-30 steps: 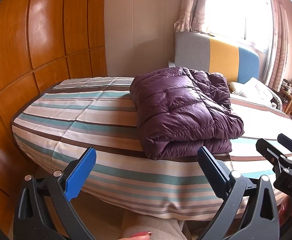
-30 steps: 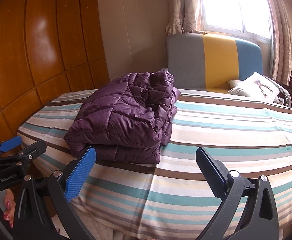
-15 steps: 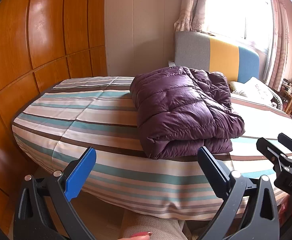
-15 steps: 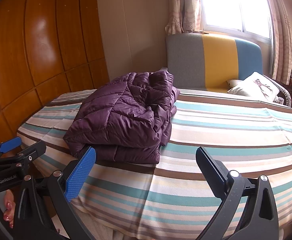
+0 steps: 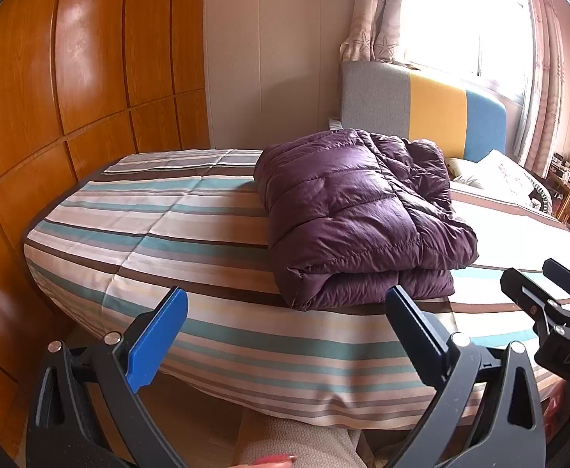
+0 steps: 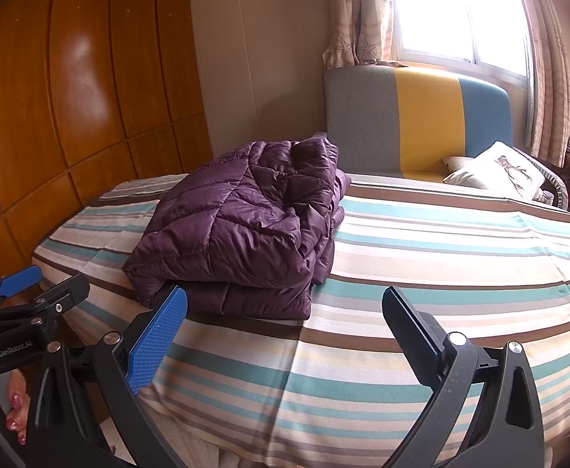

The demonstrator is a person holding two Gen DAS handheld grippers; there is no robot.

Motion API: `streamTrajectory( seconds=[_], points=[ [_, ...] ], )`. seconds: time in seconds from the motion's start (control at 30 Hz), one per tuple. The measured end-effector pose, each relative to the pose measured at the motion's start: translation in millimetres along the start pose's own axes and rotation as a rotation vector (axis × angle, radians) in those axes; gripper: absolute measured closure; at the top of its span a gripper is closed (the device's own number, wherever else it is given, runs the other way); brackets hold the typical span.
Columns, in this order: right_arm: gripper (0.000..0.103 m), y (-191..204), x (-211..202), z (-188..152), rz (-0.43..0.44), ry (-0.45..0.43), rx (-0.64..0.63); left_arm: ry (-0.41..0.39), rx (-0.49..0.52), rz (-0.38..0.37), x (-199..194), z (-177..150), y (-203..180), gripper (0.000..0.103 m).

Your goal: Fold large clothes

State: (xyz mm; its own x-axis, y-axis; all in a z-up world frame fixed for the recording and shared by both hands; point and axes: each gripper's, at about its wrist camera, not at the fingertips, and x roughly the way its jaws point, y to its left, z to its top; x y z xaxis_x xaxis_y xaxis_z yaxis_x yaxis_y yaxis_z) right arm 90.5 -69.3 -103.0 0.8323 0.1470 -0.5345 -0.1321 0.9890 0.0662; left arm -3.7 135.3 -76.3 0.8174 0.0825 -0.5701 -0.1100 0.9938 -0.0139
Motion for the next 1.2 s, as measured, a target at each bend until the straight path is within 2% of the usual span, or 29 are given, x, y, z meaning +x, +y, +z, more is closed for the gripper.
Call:
streamTrajectory(
  seconds=[0.8,0.97,1.2],
  points=[
    [0.003,1.6,2.8,0.2,-0.002,0.008,0.000,-0.002,-0.020,-0.002,-1.3,-0.4,2.1,0.002],
    [0.003,0.6,3.1,0.1,0.000,0.014,0.002,-0.001,-0.019,0.025,-0.1,-2.0,1.3,0.002],
    [0.003,-2.5,6.6,-0.6,0.003,0.024,0.017,0.043,-0.017,0.003,7.3,-2.1,1.8,0.002]
  ],
)
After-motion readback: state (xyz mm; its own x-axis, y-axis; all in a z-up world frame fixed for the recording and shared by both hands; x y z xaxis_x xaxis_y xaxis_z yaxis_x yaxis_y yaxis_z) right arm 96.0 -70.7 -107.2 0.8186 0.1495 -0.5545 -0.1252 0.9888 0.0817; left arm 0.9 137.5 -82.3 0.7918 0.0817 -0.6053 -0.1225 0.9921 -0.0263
